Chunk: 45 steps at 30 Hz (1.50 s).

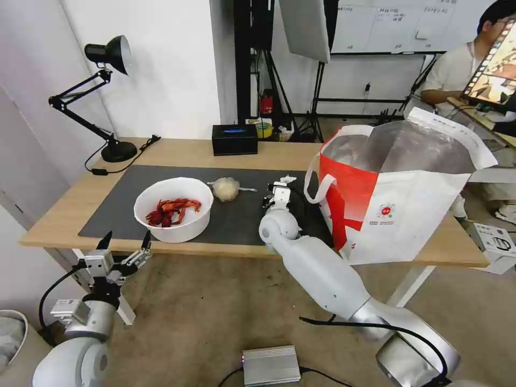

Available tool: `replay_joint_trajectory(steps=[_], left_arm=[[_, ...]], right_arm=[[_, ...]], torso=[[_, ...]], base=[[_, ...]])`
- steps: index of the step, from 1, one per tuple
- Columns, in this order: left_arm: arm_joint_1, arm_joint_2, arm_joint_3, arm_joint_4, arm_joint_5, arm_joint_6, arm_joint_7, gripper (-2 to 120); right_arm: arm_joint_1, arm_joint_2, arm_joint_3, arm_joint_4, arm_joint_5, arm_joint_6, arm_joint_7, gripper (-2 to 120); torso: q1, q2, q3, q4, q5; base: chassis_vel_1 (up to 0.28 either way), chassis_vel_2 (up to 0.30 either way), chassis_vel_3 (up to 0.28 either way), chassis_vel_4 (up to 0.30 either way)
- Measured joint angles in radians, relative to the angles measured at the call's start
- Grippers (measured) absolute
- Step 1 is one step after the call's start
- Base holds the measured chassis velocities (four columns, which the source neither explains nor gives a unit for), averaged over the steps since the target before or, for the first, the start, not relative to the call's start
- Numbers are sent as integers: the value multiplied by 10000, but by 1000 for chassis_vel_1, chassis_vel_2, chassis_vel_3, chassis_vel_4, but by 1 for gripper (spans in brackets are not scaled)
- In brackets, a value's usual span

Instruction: Pick up the trash from the table and place it into the takeout bag.

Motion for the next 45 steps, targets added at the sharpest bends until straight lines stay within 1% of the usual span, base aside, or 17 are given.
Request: replay_joint_trajectory(steps=[8, 12, 14, 15, 16, 18, 20, 22, 23, 27, 29, 33, 36, 37, 40, 43, 45], left_arm=[[-14, -2, 15, 19, 12, -5, 0, 100], [-27, -19, 75, 58, 25, -8, 1, 100], [-28, -22, 79, 61, 27, -9, 1, 100], [-26, -24, 83, 67, 31, -10, 1, 100], [-26, -24, 83, 67, 31, -10, 1, 100], [-10, -1, 92, 67, 32, -10, 3, 100], [-7, 8, 92, 65, 32, -10, 3, 100], [3, 113, 57, 23, 32, -10, 1, 100], [3, 113, 57, 23, 32, -10, 1, 100], [12, 151, 46, -10, 29, -10, 0, 100], [15, 166, 31, -10, 22, -6, 0, 100], [15, 199, 28, -5, 16, -5, -1, 100], [-8, 353, 33, 29, -23, 0, -4, 100], [-8, 353, 33, 29, -23, 0, -4, 100], [-18, 472, 116, 77, -35, 2, -3, 100], [-20, 512, 149, 109, -36, 2, -2, 100], [-26, 548, 229, 163, -36, 2, -2, 100]], right_arm=[[-250, -314, -47, 380, -637, 523, -643, 0], [-524, -737, -195, 906, -1268, 1224, -1415, 0], [-565, -800, -214, 975, -1389, 1334, -1540, 0], [-690, -985, -256, 1199, -1666, 1702, -1886, 0], [-690, -985, -256, 1199, -1666, 1702, -1886, 0], [-914, -1138, -266, 1520, -2030, 2132, -2219, 0], [-950, -1156, -265, 1558, -2105, 2194, -2264, 0], [-1481, -1426, -225, 2046, -3275, 2999, -2999, 0], [-1481, -1426, -225, 2046, -3275, 2999, -2999, 0], [-2049, -1834, -207, 2680, -4141, 3639, -3609, 0], [-2630, -2174, -51, 3186, -4700, 4076, -4060, 0], [-3136, -2463, 111, 3633, -5017, 4317, -4399, 0], [-4154, -3110, 601, 4521, -5606, 4836, -4999, 0], [-4154, -3110, 601, 4521, -5606, 4836, -4999, 0], [-5115, -3571, 1302, 5241, -6152, 5265, -5523, 0], [-5489, -3753, 1545, 5502, -6392, 5468, -5670, 0], [-6298, -4064, 2206, 5958, -6949, 6027, -5927, 0]], torso=[[0, 0, -1, 1, -1], [0, -1, -1, 0, -2], [0, 0, -2, -1, -2], [0, 0, -2, -2, -3], [0, 0, -2, -2, -3], [0, 0, -2, -2, -2], [0, 0, -2, -1, -3], [-1, 0, -2, -1, -2], [-1, 0, -2, -1, -2], [-1, 0, -3, -2, -1], [-1, 0, -3, 0, -2], [-1, 0, -3, -1, -1], [-2, 1, -4, -2, -1], [-2, 1, -4, -2, -1], [-1, 1, -3, -3, -2], [-2, 1, -3, -3, 0], [-1, 2, -4, -3, -1]], base=[[0, 0, 0, 0], [0, 0, 0, 0], [0, 0, 0, 0], [0, 0, 0, 0], [0, 0, 0, 0], [0, 0, 0, 0], [0, 0, 0, 0], [0, 0, 0, 0], [0, 0, 0, 0], [0, 0, 0, 0], [0, 0, 0, 0], [0, 0, 0, 0], [0, 0, 0, 0], [0, 0, 0, 0], [0, 0, 0, 0], [0, 0, 0, 0], [0, 0, 0, 0]])
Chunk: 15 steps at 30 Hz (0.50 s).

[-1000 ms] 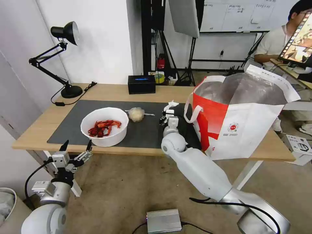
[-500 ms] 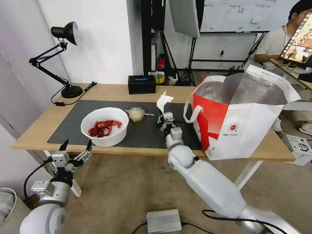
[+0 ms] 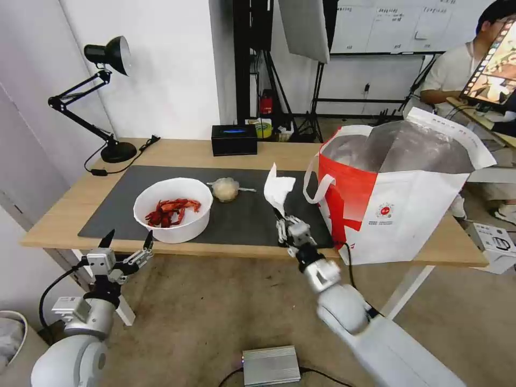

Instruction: Pick up the trash from the table and place it into the takeout bag.

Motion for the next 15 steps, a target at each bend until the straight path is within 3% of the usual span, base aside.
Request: replay_joint_trajectory(steps=[7, 15], left_arm=[[-15, -5, 243, 147, 43, -70, 0, 100], [-43, 118, 368, 174, 68, -87, 1, 100]], right_arm=[[-1488, -339, 1466, 849, -596, 867, -432, 0], [-2767, -120, 2903, 1578, -841, 1632, -765, 0]], torso=[[0, 0, 0, 0, -2], [-1, 0, 1, 1, 0]], base=[[0, 0, 0, 0], [0, 0, 0, 0]])
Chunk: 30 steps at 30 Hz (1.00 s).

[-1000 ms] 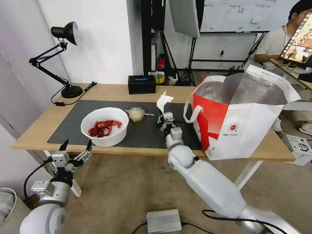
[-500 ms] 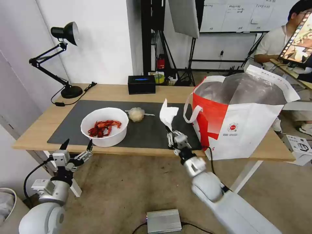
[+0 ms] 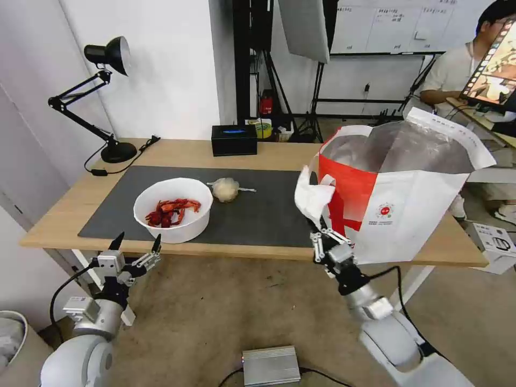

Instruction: Pick up the trash from the table and place it into the takeout bag.

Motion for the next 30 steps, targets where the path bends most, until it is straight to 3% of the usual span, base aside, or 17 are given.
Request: replay_joint_trajectory(steps=[15, 19, 21, 26, 30], left_arm=[[73, -8, 93, -164, 51, 18, 0, 100], [139, 1, 61, -242, 56, 19, -2, 100], [140, -15, 145, -251, 144, 20, -6, 100], [140, -50, 263, -251, 234, 19, -5, 100], [147, -57, 310, -302, 274, 42, -14, 100]], right_arm=[[-983, 812, 1189, 1021, -85, 683, -164, 0], [-834, 773, 2253, 1580, 425, 598, 204, 0], [-617, 474, 2903, 1833, 1155, 217, 398, 0], [-279, -7, 3314, 1954, 1824, -195, 547, 0], [193, -739, 3741, 2107, 2988, -1329, 1018, 0]], torso=[[0, 0, 0, 1, -2], [0, -1, 0, 1, -1], [0, -1, 0, 0, -1], [0, -1, 0, 1, 0], [0, -1, 0, 0, 0]], base=[[0, 0, 0, 0], [0, 0, 0, 0], [0, 0, 0, 0], [0, 0, 0, 0], [0, 0, 0, 0]])
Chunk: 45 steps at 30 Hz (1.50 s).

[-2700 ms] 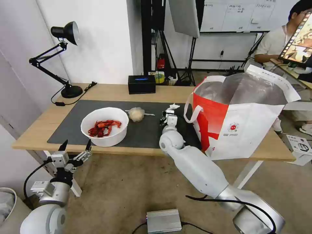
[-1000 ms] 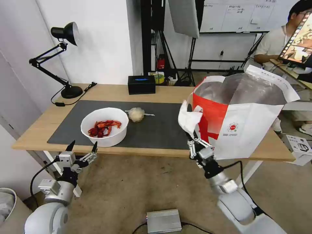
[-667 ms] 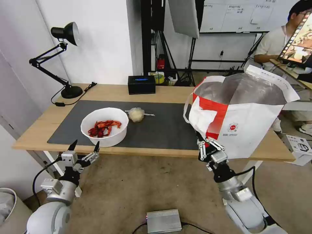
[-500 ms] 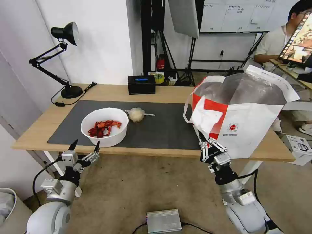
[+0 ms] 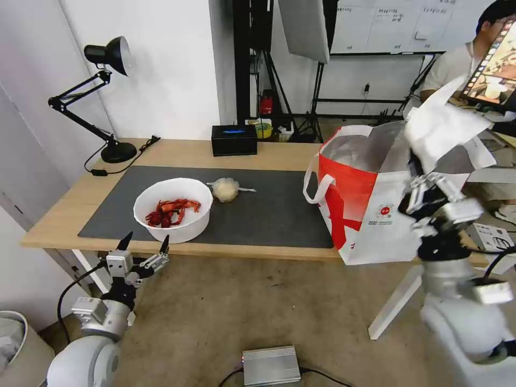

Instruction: Pick up the trash from the table and place it into the takeout bag.

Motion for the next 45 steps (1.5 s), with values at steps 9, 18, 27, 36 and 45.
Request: replay_joint_trajectory(steps=[9, 18, 27, 36, 45], left_arm=[[71, 19, -82, -192, -28, 9, -6, 100], [111, -24, -49, -219, -68, 9, -5, 100], [121, -38, 88, -140, -73, 7, 11, 100], [30, -25, 260, -88, -71, 6, 12, 100], [-56, -282, 350, -71, -23, 15, 7, 100]], right_arm=[[475, -1726, 587, 480, 2708, -2400, 1031, 0], [1145, -2882, 786, 581, 5749, -4589, 2214, 0], [2676, -3802, 361, 382, 8416, -6004, 3587, 0], [4943, -4905, -657, -518, 11935, -7756, 5178, 0], [5228, -4818, -844, -911, 13771, -8902, 6035, 0]], torso=[[0, 0, 0, 0, -2], [0, -1, 0, 0, -1], [0, 0, 0, 0, -1], [2, 0, 0, 0, -2], [2, -1, 0, 0, -1]], base=[[0, 0, 0, 0], [0, 0, 0, 0], [0, 0, 0, 0], [0, 0, 0, 0], [0, 0, 0, 0]])
